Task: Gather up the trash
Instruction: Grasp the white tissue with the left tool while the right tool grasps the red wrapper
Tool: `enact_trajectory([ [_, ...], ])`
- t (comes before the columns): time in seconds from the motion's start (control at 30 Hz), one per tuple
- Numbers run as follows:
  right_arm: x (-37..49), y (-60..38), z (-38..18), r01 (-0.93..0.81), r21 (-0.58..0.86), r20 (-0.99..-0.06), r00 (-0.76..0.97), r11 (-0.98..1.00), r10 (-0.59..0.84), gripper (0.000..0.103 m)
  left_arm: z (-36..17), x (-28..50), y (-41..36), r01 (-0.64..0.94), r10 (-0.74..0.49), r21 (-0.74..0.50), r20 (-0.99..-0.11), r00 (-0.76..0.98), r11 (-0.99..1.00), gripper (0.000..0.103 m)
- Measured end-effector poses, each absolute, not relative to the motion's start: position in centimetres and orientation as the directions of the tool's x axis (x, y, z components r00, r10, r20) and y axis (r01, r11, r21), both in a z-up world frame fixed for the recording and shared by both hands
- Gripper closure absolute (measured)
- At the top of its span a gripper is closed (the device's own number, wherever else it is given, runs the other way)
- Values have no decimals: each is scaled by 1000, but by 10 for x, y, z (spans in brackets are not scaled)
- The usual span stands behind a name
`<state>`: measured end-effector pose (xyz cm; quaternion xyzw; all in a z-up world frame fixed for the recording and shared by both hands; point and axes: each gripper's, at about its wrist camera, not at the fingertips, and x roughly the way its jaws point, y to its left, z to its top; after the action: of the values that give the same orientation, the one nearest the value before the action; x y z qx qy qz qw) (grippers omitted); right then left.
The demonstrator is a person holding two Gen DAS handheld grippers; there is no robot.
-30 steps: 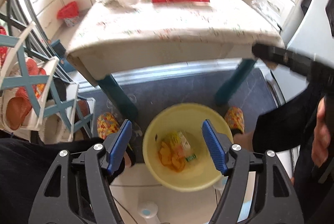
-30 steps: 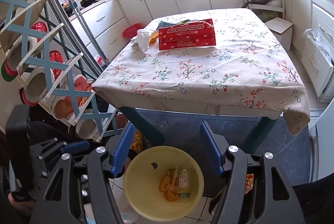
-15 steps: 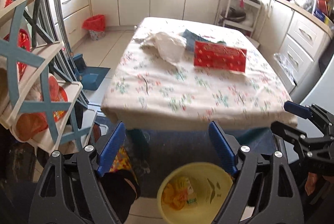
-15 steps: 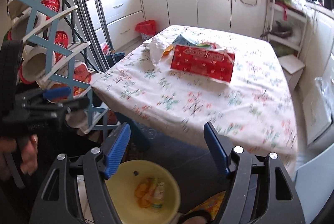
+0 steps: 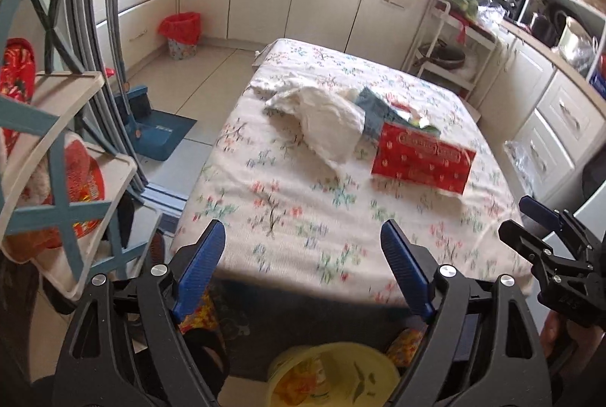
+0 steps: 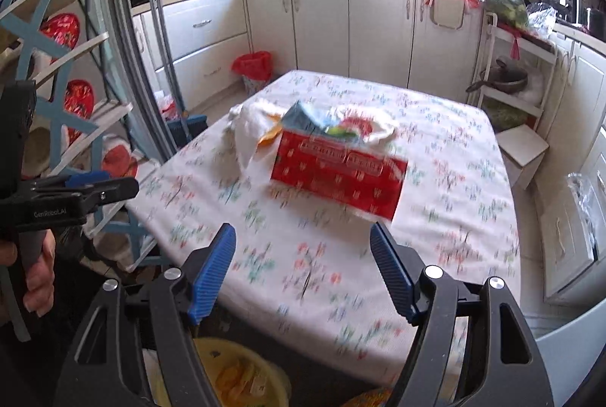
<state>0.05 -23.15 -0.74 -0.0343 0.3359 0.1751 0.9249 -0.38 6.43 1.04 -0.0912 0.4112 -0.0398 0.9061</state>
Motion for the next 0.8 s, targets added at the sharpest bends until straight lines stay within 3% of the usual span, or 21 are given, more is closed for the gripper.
enact_trajectory([
  [0.3,72,-242,-10,-307,59,-644,715,950,272,31,17,76,65,-33,-208,-303,-727,655,953,21],
  [0.57,119,-250,-34,-301,162,-728,607,940,320,29,-2,155,53,-61,-227,-326,-769,598,943,21],
  [0.8,112,-233,-44,-468,248,-798,397,848,453,29,-28,194,37,-86,-203,-288,-828,523,954,21],
])
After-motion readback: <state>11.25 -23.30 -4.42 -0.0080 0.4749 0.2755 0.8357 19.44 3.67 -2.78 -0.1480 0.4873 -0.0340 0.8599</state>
